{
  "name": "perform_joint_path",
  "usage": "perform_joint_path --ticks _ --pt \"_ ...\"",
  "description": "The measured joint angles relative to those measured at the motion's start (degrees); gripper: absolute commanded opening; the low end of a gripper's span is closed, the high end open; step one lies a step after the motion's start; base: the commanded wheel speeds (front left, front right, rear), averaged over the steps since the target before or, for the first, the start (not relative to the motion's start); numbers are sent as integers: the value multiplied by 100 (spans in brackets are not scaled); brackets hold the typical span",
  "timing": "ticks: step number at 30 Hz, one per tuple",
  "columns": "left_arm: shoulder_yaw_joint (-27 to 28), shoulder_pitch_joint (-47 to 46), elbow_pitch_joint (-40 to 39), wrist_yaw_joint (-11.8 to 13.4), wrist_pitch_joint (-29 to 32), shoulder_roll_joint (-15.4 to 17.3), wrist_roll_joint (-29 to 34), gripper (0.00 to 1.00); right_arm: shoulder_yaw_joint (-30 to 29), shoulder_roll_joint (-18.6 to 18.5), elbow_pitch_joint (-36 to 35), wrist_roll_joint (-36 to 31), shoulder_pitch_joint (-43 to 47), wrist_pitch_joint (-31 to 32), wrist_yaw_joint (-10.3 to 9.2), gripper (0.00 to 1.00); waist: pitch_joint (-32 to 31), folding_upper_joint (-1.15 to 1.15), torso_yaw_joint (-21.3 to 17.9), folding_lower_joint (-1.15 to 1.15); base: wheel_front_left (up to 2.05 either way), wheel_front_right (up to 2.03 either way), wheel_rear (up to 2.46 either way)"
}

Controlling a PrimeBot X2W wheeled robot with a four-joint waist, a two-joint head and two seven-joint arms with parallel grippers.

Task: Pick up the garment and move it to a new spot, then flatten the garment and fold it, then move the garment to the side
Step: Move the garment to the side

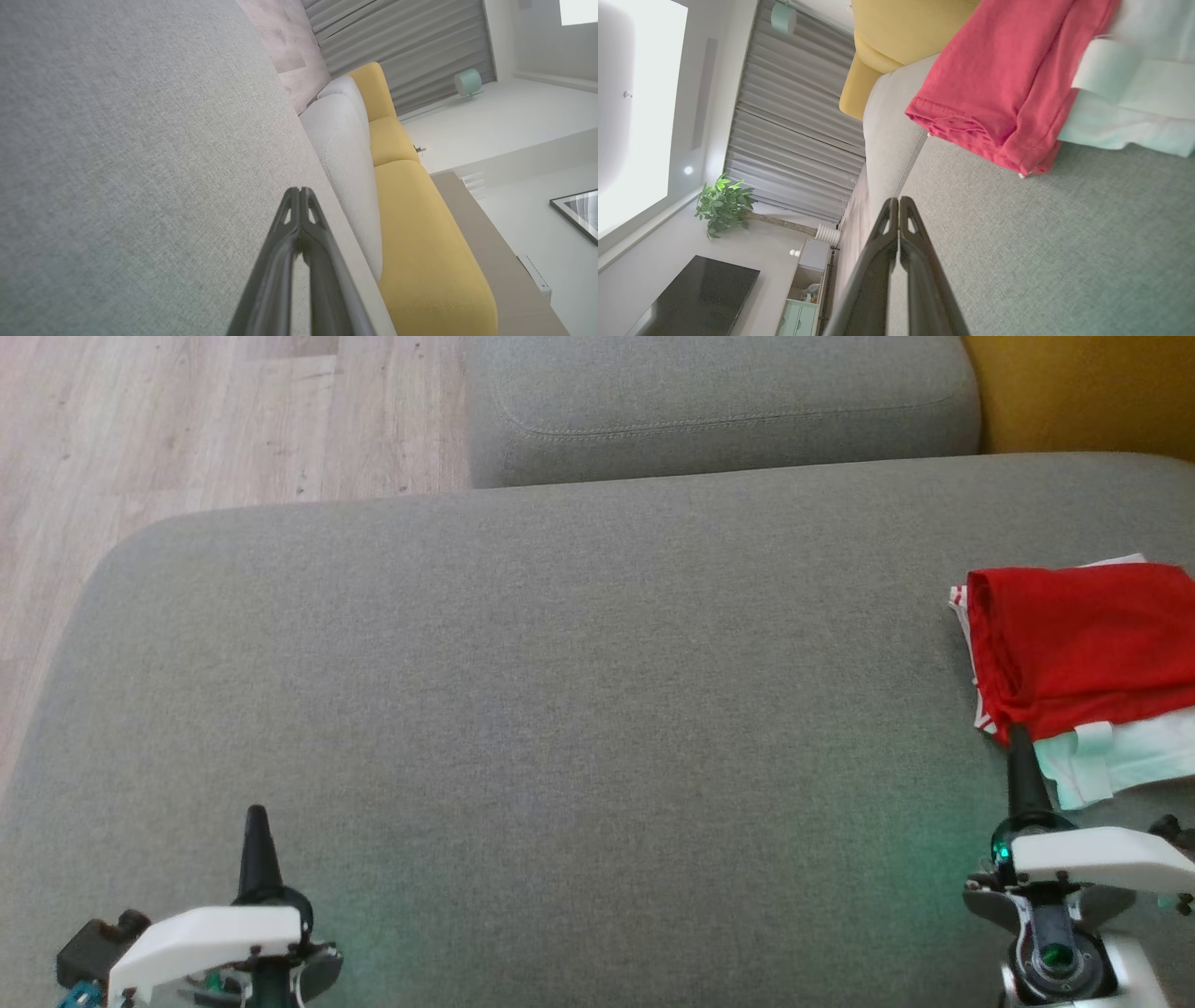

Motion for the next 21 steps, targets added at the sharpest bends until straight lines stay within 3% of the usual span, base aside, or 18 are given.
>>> perform_joint_path --ticks 21 --pt "212 -25 -92 -97 354 -4 -1182 0 -237 0 -160 1396 5 321 0 0 -3 0 46 0 0 0 0"
